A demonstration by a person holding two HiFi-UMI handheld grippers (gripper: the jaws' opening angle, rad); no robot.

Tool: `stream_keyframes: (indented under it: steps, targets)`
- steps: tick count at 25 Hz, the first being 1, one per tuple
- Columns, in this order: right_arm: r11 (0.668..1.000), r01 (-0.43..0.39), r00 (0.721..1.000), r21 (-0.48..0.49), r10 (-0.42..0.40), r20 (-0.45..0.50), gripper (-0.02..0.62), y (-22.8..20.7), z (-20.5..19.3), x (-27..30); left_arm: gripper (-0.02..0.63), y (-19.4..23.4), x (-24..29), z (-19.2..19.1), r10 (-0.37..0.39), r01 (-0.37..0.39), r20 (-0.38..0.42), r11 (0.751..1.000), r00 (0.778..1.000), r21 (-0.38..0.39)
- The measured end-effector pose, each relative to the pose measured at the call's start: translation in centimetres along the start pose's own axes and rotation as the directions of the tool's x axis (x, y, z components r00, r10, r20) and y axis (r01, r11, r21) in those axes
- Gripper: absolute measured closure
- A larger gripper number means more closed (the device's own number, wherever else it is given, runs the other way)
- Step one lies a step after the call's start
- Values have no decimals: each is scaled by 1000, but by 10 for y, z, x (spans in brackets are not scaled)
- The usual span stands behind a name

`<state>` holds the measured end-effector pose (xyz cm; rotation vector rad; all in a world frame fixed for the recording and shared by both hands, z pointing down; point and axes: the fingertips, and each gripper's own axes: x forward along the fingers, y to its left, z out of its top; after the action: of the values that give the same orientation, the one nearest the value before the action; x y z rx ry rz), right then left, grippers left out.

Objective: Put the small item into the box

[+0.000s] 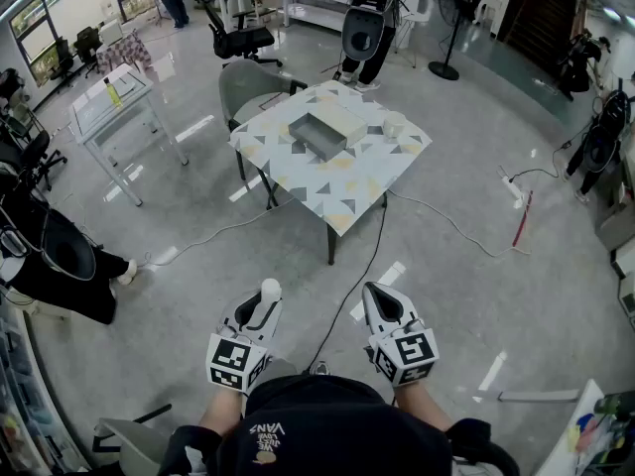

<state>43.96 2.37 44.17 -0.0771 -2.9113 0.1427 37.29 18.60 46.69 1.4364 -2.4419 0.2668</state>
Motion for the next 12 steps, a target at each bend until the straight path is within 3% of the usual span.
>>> stream_keyframes:
  steps: [12]
  targets:
    - [999,-31,999,17,31,9,597,1,-6,7,476,2,-2,-12,27,-28,-19,1000,999,-9]
